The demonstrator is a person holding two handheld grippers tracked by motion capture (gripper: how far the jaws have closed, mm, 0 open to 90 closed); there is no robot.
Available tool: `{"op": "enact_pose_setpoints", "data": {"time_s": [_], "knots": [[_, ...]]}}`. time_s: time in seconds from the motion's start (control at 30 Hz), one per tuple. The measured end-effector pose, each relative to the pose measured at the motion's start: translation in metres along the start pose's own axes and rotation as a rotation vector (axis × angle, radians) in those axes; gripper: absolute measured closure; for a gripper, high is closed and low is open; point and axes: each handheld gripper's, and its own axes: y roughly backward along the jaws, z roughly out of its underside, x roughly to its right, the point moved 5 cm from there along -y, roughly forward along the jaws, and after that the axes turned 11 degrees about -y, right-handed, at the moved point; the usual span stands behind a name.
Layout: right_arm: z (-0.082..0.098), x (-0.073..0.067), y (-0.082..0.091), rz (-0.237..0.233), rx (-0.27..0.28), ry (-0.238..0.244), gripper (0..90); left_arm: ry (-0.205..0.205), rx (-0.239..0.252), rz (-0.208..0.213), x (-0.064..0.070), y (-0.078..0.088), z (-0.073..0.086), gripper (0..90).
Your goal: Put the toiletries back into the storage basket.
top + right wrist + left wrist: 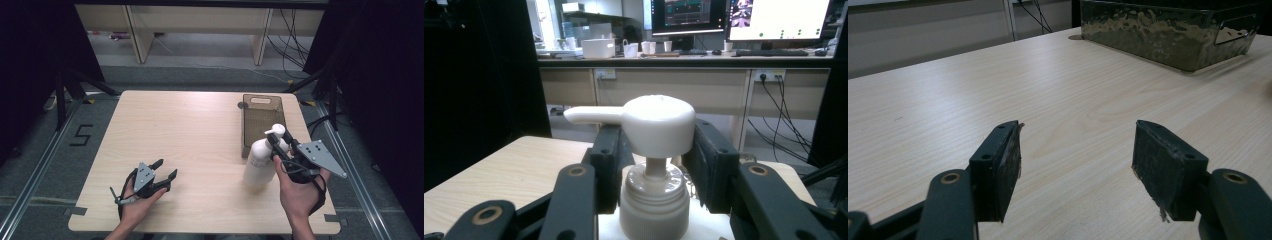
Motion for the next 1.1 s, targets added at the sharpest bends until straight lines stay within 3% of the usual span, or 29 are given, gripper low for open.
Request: {"op": "enact_pose_setpoints", "data": {"time_s": [0.07, 0.1, 0.13, 0.47, 0.63, 0.8, 1.07, 1.1], "knots": [[-0.002, 0.002, 0.0, 0.001, 0.009, 0.015, 60.6, 0.0, 0.001, 0.0, 0.0, 0.0, 0.0, 35.4], [-0.003, 0.001, 0.0, 0.002, 0.012, -0.004, 60.6, 0.0, 0.0, 0.0, 0.0, 0.0, 0.0, 35.4], [-0.005, 0.003, 0.0, 0.002, 0.019, 0.013, 60.6, 0.0, 0.0, 0.0, 0.0, 0.0, 0.0, 35.4], [-0.013, 0.006, 0.001, 0.017, 0.03, -0.006, 60.6, 0.0, 0.001, 0.0, 0.0, 0.0, 0.0, 35.4], [-0.018, 0.01, 0.002, 0.03, 0.048, 0.015, 60.6, -0.001, 0.001, 0.0, 0.0, 0.0, 0.0, 35.4], [-0.021, 0.008, 0.0, 0.026, 0.05, -0.001, 60.6, 0.0, 0.001, -0.001, 0.0, 0.0, 0.0, 35.4], [-0.03, 0.01, -0.003, 0.043, 0.076, 0.024, 60.6, 0.0, 0.0, 0.0, 0.0, 0.0, 0.0, 35.3], [-0.03, 0.008, -0.004, 0.034, 0.074, 0.004, 60.6, 0.0, 0.0, 0.0, 0.0, 0.0, 0.0, 35.4]]}}
